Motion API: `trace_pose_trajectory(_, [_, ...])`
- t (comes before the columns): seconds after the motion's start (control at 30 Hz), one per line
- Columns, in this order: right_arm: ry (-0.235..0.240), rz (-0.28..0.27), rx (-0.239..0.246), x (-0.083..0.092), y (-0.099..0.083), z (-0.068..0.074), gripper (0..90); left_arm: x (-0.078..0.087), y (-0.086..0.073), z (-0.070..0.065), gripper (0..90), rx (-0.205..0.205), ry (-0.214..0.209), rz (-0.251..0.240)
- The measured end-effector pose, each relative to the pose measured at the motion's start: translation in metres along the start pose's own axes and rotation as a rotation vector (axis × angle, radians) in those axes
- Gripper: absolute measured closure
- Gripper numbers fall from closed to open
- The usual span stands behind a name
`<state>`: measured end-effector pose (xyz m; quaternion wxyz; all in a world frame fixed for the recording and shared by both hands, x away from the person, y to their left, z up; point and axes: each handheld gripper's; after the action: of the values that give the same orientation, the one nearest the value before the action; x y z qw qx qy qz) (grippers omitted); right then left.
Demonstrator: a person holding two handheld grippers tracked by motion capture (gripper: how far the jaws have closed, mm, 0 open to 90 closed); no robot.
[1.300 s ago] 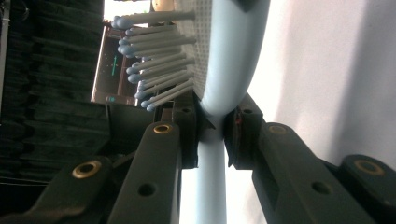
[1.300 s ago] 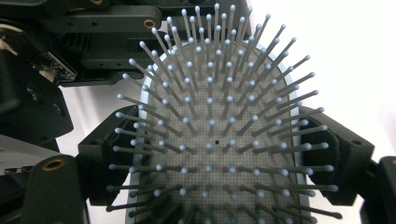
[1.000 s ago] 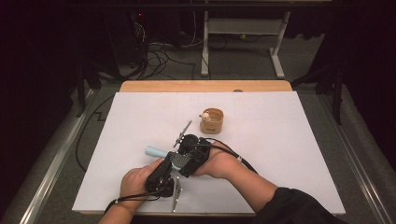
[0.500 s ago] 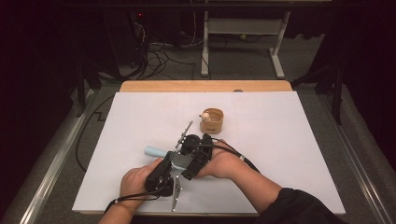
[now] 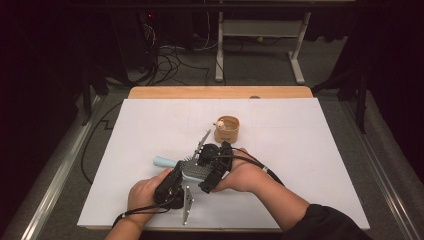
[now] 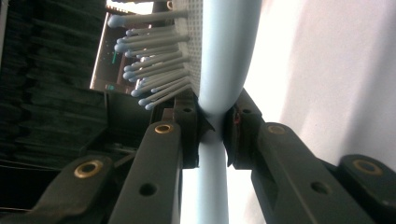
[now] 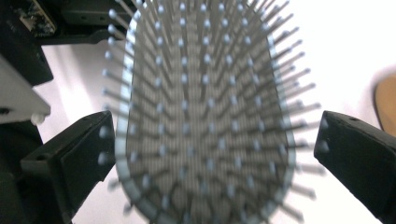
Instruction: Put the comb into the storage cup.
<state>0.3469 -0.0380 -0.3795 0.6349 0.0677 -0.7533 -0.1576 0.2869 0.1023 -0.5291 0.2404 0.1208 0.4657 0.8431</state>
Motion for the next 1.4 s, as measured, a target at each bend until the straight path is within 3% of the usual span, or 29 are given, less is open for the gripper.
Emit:
trace_pose_trajectory(0.43, [-0.026, 0.009, 0.004, 0.015, -0.019, 0.001, 0.0, -0.002, 0.000, 0.004, 77.6, 0.032, 0.017, 0.000])
trace_pose_trajectory(0.6, [-0.029, 0.017, -0.002, 0.016, -0.030, 0.001, 0.0, -0.002, 0.001, 0.007, 77.6, 0.065, 0.030, 0.002])
trace_pose_trajectory(0.8, [-0.032, 0.038, -0.008, 0.009, -0.044, 0.000, 0.0, -0.002, 0.001, 0.009, 77.6, 0.096, 0.041, -0.006])
trace_pose_trajectory(0.87, [-0.031, 0.045, -0.008, 0.006, -0.049, -0.001, 0.0, -0.003, 0.001, 0.009, 77.6, 0.129, 0.042, -0.029])
trace_pose_trajectory(0.93, [-0.029, 0.049, -0.015, 0.003, -0.054, -0.002, 0.0, -0.003, 0.002, 0.011, 77.6, 0.128, 0.049, -0.023])
trace_pose_trajectory(1.2, [-0.028, 0.091, -0.035, -0.012, -0.077, -0.005, 0.0, -0.003, 0.002, 0.013, 77.6, 0.186, 0.064, -0.024])
trace_pose_trajectory(1.4, [-0.035, 0.090, -0.050, -0.017, -0.092, -0.005, 0.0, -0.002, 0.004, 0.016, 77.6, 0.210, 0.074, -0.020])
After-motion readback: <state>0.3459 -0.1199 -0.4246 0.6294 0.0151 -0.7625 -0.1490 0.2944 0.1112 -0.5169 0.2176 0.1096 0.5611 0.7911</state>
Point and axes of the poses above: each handheld gripper's, and its own axes: x roughly backward along the jaws, y roughly out of its top, z roughly to its left, and after that the axes turned 14 degrees about x, right-handed
